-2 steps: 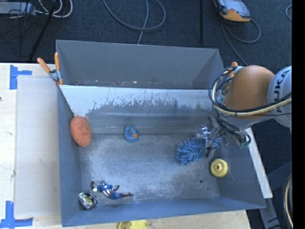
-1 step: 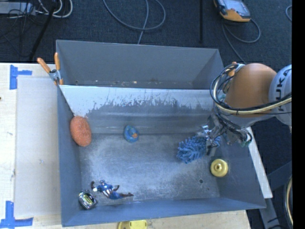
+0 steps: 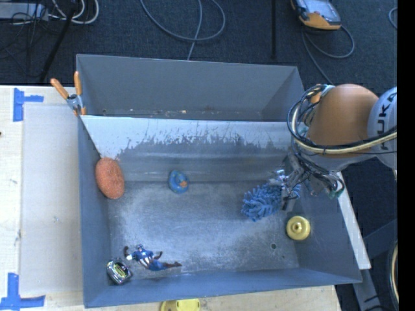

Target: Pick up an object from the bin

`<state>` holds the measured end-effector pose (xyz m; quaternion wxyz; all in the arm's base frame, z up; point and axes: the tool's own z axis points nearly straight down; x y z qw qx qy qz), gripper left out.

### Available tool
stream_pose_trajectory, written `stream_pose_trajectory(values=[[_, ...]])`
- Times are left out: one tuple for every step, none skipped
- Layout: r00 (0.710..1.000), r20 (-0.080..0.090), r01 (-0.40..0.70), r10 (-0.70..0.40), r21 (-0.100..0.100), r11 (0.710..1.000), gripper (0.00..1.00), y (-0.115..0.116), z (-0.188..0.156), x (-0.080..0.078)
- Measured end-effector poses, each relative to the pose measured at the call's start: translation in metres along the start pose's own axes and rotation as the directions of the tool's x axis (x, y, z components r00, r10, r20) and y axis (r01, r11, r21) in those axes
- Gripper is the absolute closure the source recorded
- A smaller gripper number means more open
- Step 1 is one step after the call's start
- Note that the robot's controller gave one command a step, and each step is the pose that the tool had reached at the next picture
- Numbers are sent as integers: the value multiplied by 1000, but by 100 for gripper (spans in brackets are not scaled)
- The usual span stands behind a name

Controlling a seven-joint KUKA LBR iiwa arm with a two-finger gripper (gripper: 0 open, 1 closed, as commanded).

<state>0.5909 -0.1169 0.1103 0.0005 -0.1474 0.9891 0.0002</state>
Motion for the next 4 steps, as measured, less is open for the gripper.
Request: stream_pose_trajectory(values=[[1000,-3,0,0,-2,1000,100,1,-10,1],[1000,-1,-1,1,-1,1000,100,1,-24,0],[1000,1,-1,1,1,1000,100,1,-32,-1],[1000,1,-1,1,0,1000,100,1,-38,-1]])
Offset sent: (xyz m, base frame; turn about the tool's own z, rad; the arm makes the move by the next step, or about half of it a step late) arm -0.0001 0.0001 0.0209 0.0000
